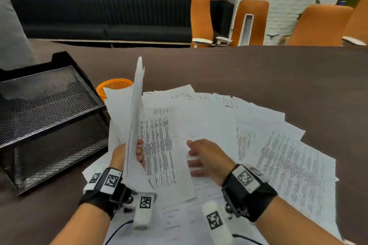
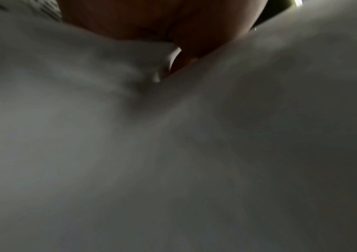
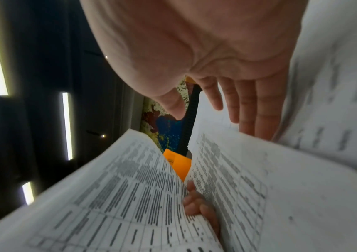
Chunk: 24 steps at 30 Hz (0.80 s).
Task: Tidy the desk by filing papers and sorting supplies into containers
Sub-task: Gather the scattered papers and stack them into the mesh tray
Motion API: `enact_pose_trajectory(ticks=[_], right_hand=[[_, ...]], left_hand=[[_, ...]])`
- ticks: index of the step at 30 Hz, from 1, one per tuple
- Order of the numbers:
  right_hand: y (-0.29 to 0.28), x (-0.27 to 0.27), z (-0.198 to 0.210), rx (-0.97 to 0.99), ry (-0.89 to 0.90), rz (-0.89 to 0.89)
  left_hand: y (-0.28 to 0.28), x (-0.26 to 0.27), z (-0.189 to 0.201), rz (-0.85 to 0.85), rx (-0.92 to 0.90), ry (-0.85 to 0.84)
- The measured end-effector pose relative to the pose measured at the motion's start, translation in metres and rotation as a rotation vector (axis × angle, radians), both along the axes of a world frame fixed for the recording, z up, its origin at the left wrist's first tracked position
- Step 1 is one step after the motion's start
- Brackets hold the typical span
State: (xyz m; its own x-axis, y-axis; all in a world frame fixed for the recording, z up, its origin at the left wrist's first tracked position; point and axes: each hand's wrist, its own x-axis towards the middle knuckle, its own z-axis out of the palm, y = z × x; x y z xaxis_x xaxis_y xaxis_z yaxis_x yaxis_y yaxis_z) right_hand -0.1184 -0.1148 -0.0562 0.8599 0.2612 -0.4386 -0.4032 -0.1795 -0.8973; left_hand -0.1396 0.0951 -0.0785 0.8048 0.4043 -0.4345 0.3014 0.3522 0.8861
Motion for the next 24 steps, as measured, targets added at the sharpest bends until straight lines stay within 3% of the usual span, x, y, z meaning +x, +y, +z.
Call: enact_pose_trajectory(ticks=[2,6,11,15,19,24], right_hand=[[0.019,0.007,-0.008,-0.026,0.011,0.029],[0.036,0.006,-0.013,-0.130,-0.081,0.120],[-0.018,-0.002,0.026,-0.133,-0.311,0.027],[-0.062,-0.014,0.034,0.126,-0.183,-0.004],[-0.078,-0.021,0.019,0.066,-0.116,-0.085],[-0.088,0.005,0.005,-0.081,-0.181,-0.332]], left_hand=[[0.001,-0.002,-0.002,-0.086,0.025,0.014],[0.000,-0.001,0.005,0.000,0.111,0.035],[0.008,0.011,0.028,0.055,0.125,-0.053],[-0.007,0.005,0.036,-0.086,0.096,-0.071],[-0.023,0.001,0.014,-0.320,0.107,-0.060],[-0.015,0.004,-0.007,-0.169,0.269,-0.009]])
